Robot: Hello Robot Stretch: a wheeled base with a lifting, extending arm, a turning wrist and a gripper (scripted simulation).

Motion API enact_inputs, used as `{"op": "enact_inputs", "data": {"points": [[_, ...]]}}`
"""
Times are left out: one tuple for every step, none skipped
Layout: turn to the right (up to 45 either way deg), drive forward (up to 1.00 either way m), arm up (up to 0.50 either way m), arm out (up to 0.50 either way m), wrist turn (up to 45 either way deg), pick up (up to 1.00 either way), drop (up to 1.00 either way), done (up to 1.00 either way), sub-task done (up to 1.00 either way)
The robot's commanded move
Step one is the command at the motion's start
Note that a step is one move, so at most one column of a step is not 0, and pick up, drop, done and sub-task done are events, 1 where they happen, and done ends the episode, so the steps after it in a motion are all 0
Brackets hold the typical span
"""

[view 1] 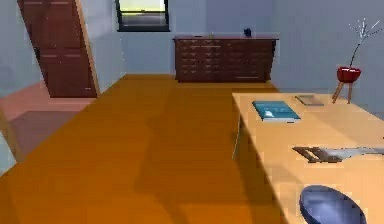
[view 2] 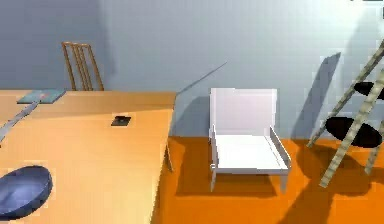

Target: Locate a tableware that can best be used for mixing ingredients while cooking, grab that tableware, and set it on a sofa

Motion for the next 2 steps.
{"op": "enact_inputs", "data": {"points": [[-42.0,0.0,0.0,0.0,0.0,0.0,0.0,0.0,0.0],[0.0,0.0,0.5,0.0,0.0,0.0,0.0,0.0,0.0]]}}
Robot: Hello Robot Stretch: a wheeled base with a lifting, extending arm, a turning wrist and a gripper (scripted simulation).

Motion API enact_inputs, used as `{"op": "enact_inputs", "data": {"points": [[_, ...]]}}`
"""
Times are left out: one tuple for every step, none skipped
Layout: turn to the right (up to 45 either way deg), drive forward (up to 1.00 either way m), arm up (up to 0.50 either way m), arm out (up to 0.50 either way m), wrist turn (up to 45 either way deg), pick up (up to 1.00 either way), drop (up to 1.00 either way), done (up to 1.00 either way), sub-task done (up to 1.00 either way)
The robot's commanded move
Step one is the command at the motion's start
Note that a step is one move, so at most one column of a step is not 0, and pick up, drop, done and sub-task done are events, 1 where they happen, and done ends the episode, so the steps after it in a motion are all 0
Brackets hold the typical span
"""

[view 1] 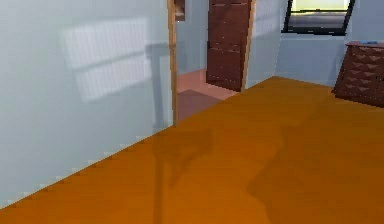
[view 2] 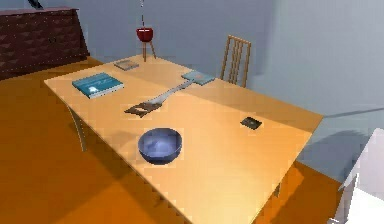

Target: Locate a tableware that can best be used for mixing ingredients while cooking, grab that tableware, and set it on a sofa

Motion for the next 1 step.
{"op": "enact_inputs", "data": {"points": [[0.0,0.0,0.38,0.0,0.0,0.0,0.0,0.0,0.0]]}}
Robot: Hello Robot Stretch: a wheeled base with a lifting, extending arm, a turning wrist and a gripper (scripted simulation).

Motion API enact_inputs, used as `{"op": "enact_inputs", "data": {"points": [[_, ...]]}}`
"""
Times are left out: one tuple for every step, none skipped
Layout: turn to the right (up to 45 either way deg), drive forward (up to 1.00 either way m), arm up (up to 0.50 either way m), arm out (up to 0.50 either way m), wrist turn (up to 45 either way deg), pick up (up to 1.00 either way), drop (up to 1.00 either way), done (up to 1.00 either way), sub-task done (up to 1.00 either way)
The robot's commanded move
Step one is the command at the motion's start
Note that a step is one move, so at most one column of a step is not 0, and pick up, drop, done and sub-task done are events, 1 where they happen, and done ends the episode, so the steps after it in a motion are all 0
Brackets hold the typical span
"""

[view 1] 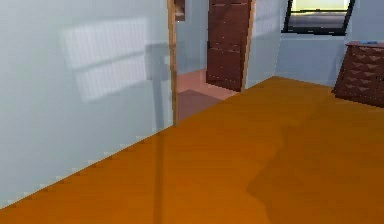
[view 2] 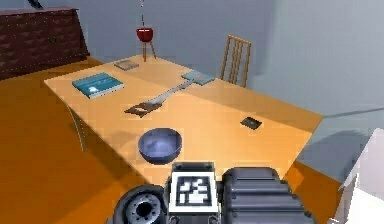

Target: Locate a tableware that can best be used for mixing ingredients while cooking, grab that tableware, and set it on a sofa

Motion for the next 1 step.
{"op": "enact_inputs", "data": {"points": [[0.0,0.0,0.0,0.28,0.0,0.0,0.0,0.0,0.0]]}}
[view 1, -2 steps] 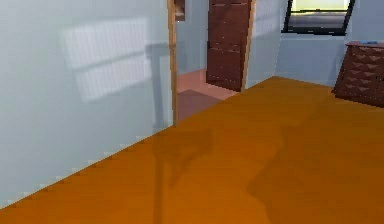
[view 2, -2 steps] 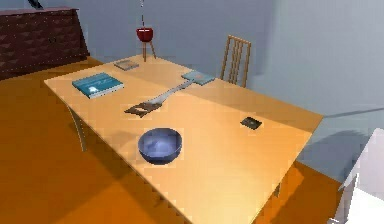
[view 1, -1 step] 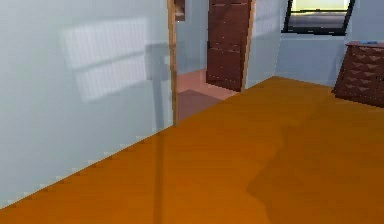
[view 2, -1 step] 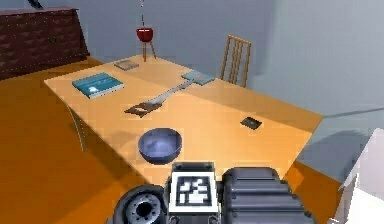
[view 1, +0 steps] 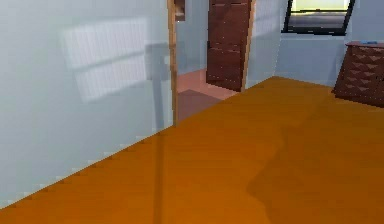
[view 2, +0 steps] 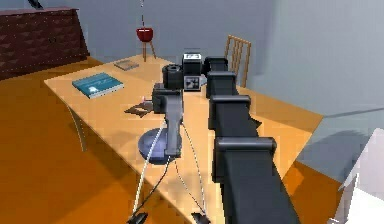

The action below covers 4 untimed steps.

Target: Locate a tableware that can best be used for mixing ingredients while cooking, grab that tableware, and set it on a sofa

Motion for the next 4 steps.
{"op": "enact_inputs", "data": {"points": [[0.0,0.0,0.0,0.0,45.0,0.0,0.0,0.0,0.0],[0.0,0.0,0.0,0.0,45.0,0.0,0.0,0.0,0.0],[0.0,0.0,0.0,0.0,45.0,0.0,0.0,0.0,0.0],[0.0,0.0,0.0,0.0,27.0,0.0,0.0,0.0,0.0]]}}
